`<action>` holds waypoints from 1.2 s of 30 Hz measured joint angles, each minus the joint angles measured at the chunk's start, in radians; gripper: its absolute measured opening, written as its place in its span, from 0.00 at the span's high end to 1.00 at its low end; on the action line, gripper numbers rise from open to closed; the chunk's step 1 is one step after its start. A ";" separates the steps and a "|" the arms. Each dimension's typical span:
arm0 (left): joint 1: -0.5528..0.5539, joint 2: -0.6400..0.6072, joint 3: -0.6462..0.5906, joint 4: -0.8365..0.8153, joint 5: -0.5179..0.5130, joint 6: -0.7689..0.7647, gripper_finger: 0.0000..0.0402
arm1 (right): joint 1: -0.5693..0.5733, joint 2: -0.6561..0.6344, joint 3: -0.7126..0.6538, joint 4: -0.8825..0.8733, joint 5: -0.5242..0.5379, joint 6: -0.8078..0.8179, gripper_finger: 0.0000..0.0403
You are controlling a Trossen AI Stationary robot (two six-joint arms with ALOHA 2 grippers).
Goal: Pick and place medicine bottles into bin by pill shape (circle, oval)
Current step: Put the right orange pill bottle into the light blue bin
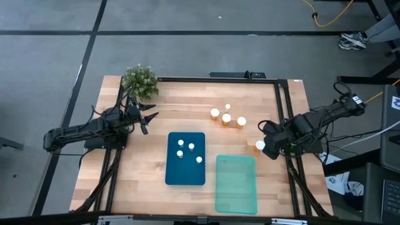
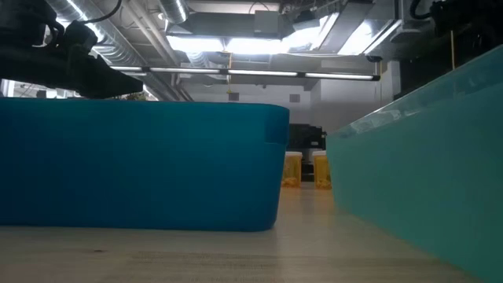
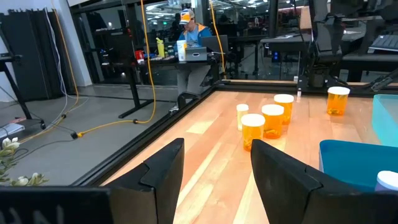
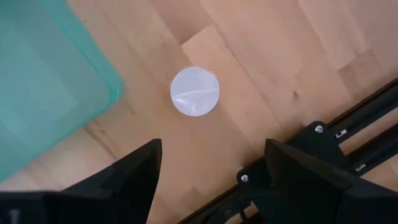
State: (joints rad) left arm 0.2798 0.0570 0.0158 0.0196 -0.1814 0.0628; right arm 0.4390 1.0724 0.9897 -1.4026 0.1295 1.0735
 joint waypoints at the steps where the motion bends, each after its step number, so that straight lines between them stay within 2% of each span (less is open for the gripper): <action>1: 0.000 0.000 0.000 0.000 0.000 0.000 0.56 | 0.005 0.003 0.000 0.001 0.000 0.011 0.29; 11: 0.000 0.000 0.000 0.000 0.000 0.000 0.56 | 0.044 0.054 0.000 0.030 -0.122 0.169 0.29; 17: 0.000 0.000 0.000 0.000 0.000 0.000 0.56 | 0.047 0.091 0.000 0.035 -0.124 0.233 0.29; 36: 0.000 0.000 0.000 0.000 0.000 0.000 0.56 | 0.047 0.148 0.000 0.050 -0.087 0.198 0.29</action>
State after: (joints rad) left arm 0.2800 0.0570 0.0158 0.0196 -0.1814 0.0628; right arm 0.4858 1.2201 0.9894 -1.3529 0.0429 1.2713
